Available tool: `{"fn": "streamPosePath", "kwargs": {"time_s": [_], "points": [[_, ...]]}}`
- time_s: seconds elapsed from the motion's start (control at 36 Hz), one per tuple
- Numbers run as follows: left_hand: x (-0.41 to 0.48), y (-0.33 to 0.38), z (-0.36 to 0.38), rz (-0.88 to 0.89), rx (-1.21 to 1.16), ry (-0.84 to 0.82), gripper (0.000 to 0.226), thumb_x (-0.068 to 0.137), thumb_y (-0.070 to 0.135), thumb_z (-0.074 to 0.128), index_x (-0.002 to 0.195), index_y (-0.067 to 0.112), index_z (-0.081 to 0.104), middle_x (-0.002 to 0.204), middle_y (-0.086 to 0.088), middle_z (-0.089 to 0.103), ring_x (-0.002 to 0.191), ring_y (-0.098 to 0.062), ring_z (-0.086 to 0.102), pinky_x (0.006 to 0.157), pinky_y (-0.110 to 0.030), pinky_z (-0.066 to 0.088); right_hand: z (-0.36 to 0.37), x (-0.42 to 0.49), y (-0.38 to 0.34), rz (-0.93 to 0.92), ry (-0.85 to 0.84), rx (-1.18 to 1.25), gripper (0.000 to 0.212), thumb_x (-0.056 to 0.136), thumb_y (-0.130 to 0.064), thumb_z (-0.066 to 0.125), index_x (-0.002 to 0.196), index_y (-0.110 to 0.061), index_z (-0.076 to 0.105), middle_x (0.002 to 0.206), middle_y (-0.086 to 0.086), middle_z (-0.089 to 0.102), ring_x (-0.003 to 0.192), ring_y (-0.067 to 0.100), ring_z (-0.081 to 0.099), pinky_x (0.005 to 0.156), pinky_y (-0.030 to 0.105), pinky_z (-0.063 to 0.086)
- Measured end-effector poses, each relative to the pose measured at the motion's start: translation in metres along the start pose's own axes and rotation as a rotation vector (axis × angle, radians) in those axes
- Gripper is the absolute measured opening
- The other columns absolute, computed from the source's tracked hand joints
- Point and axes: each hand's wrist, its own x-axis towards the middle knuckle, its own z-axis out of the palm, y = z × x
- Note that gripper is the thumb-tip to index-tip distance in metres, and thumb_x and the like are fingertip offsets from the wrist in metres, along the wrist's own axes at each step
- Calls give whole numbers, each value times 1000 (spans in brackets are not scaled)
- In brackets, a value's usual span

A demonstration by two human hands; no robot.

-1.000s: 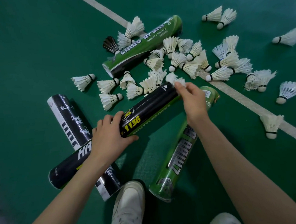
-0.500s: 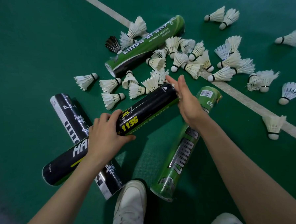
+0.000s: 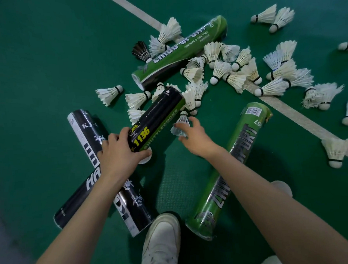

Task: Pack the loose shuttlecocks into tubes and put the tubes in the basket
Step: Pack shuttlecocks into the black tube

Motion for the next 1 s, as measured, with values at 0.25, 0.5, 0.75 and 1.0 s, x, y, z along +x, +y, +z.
{"fn": "streamPosePath", "kwargs": {"time_s": [0.25, 0.5, 0.75, 1.0], "points": [[1, -4, 5, -16, 23, -29, 90, 70, 61, 71, 143, 27, 30, 129, -10, 44, 122, -34, 39, 101, -51, 36, 0, 3, 15, 81, 171, -66, 28, 91, -33, 61, 108, -14, 48, 123, 9, 39, 104, 29, 48, 86, 37, 45], [-5, 2, 9, 23, 74, -52, 92, 69, 63, 72, 143, 29, 29, 130, -9, 44, 123, -33, 38, 103, -51, 35, 0, -13, 32, 137, 346, -155, 16, 94, -16, 52, 102, -8, 42, 104, 11, 46, 90, 28, 50, 70, 35, 40], [-12, 7, 11, 65, 160, -85, 90, 69, 61, 72, 142, 30, 29, 131, -9, 43, 124, -33, 37, 103, -49, 33, -37, -35, 32, 178, 594, 321, 4, 97, -15, 50, 100, -14, 53, 89, -7, 56, 80, 10, 57, 66, 20, 49], [-17, 26, 5, 264, 150, -103, 93, 67, 61, 74, 144, 34, 29, 128, -2, 43, 119, -27, 37, 100, -42, 34, -100, -75, 53, 256, 884, 1102, 19, 96, -4, 52, 85, -18, 57, 96, 3, 63, 87, 17, 64, 65, 24, 55]]}}
